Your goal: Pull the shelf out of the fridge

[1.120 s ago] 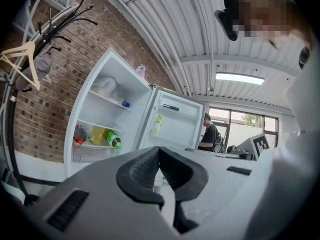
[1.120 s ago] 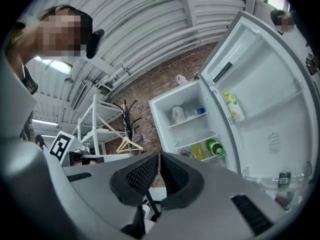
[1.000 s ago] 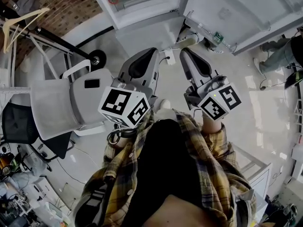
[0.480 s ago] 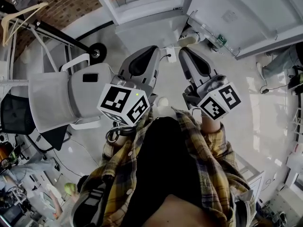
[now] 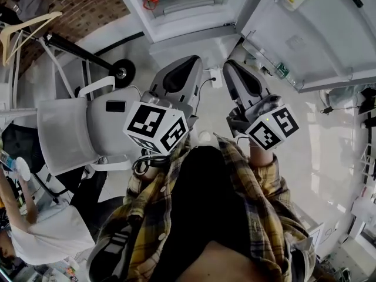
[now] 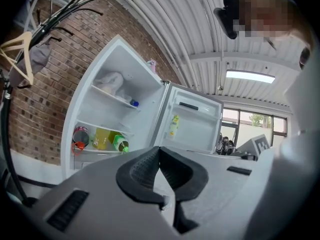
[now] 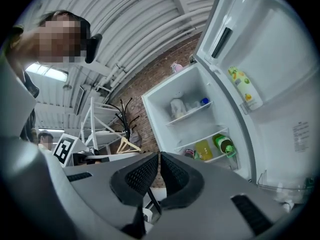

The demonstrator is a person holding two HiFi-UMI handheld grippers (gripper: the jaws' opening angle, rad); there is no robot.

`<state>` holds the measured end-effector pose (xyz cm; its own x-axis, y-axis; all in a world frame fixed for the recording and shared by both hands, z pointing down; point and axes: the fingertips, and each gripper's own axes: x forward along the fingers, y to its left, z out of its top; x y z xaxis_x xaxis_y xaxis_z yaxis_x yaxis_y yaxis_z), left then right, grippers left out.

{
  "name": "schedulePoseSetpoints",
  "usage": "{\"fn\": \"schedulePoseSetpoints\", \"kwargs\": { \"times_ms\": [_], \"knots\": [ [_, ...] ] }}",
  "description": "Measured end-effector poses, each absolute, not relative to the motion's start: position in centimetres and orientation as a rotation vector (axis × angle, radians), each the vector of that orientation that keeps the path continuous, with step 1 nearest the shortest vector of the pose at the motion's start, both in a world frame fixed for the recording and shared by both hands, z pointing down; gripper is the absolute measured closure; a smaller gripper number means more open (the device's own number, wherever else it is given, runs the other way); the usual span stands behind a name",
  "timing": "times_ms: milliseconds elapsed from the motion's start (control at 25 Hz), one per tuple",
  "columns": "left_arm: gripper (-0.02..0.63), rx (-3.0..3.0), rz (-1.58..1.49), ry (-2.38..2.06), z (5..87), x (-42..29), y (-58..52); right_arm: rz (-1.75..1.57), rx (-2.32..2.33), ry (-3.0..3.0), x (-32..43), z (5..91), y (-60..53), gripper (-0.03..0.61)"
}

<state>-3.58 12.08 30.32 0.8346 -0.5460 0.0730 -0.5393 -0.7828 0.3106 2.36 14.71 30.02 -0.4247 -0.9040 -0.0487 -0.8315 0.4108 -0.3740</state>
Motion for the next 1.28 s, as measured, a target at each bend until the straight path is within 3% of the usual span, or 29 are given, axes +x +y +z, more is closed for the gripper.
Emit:
{"fn": "schedulePoseSetpoints", "kwargs": {
  "times_ms": [680, 1280],
  "knots": [
    [0.609, 2.741, -0.052, -0.747, 29.7, -6.8, -2.4, -0.410, -1.604, 2.323, 0.4, 29.6, 0.9, 0.551],
    [0.609, 2.664, -0.029, -0.901, 31.5, -4.9, -9.7, -0.502, -1.484, 2.368, 3.4, 30.8, -7.9, 0.551]
  ]
}}
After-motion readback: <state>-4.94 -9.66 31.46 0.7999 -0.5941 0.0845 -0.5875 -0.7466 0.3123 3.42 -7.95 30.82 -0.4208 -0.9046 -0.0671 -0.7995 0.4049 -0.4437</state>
